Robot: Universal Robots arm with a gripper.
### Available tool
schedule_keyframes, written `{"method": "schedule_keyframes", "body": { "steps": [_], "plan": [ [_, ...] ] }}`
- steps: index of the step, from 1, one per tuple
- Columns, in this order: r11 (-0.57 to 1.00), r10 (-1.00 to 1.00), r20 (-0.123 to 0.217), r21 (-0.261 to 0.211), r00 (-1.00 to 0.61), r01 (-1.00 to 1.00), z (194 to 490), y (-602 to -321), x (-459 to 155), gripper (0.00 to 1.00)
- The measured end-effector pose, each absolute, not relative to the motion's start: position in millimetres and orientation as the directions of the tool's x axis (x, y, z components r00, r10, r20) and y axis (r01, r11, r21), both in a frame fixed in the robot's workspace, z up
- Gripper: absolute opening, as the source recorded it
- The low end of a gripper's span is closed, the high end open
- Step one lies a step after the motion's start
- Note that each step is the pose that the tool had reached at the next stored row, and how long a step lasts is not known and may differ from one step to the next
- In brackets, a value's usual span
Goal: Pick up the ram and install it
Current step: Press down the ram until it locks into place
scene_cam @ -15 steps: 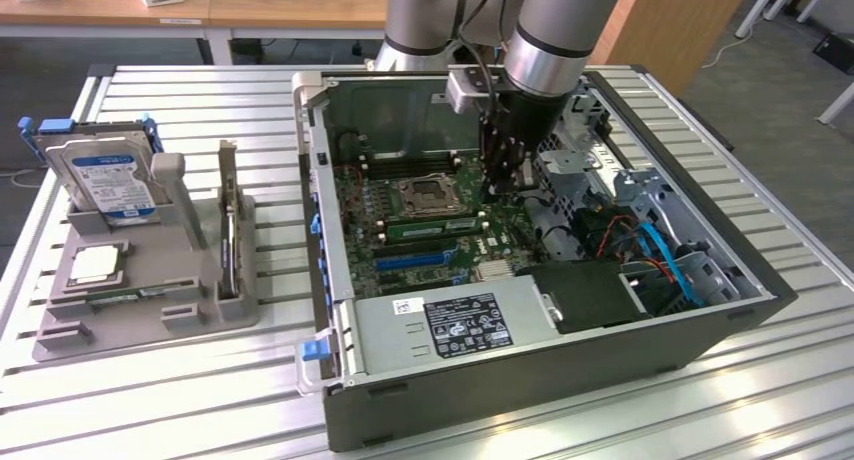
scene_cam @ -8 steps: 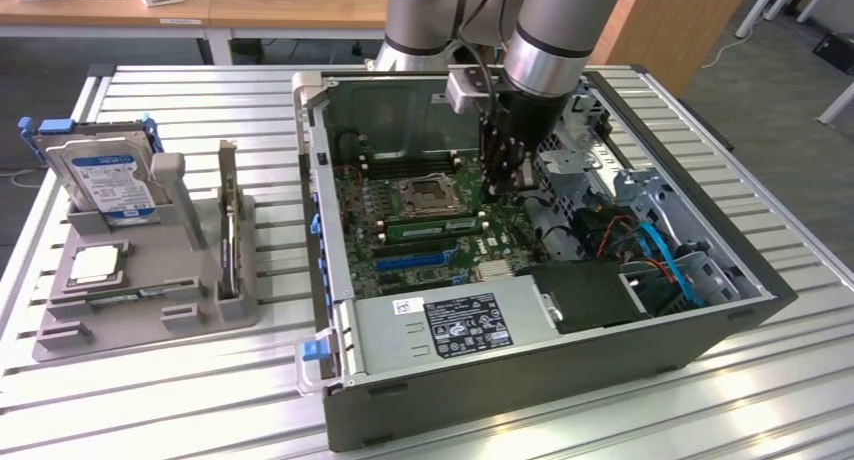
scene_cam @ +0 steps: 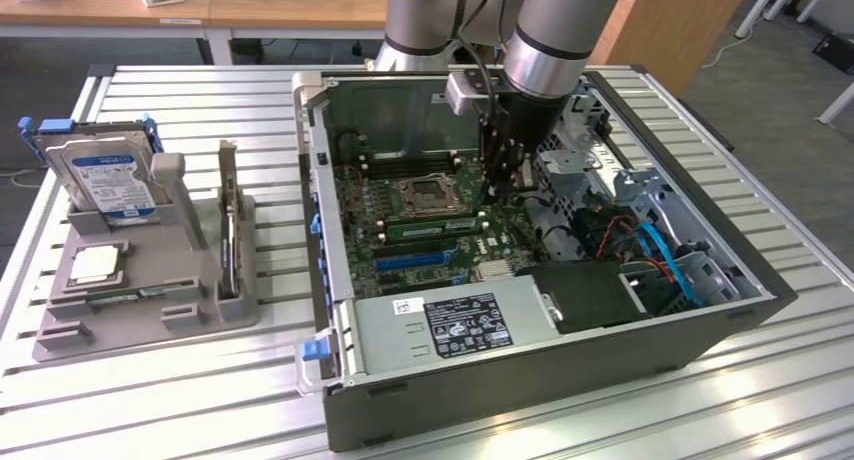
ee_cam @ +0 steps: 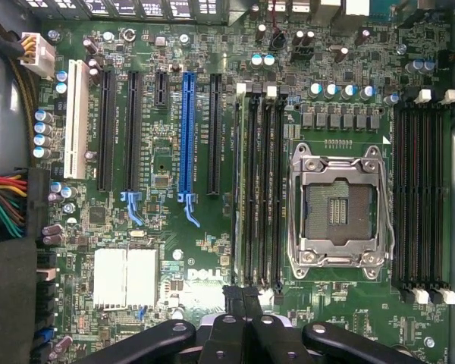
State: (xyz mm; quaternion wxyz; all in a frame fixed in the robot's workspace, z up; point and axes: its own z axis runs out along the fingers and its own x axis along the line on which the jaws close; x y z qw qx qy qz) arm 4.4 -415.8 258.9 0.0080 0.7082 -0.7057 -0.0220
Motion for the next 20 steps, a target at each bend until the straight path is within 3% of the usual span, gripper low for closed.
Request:
{"method": "schedule_keyframes", "body": {
  "steps": [20],
  "plan": [
    [-0.004, -1.000, -0.020, 0.042, 0.003, -0.999, 256.3, -415.8, 4.4, 0.11]
  ]
}}
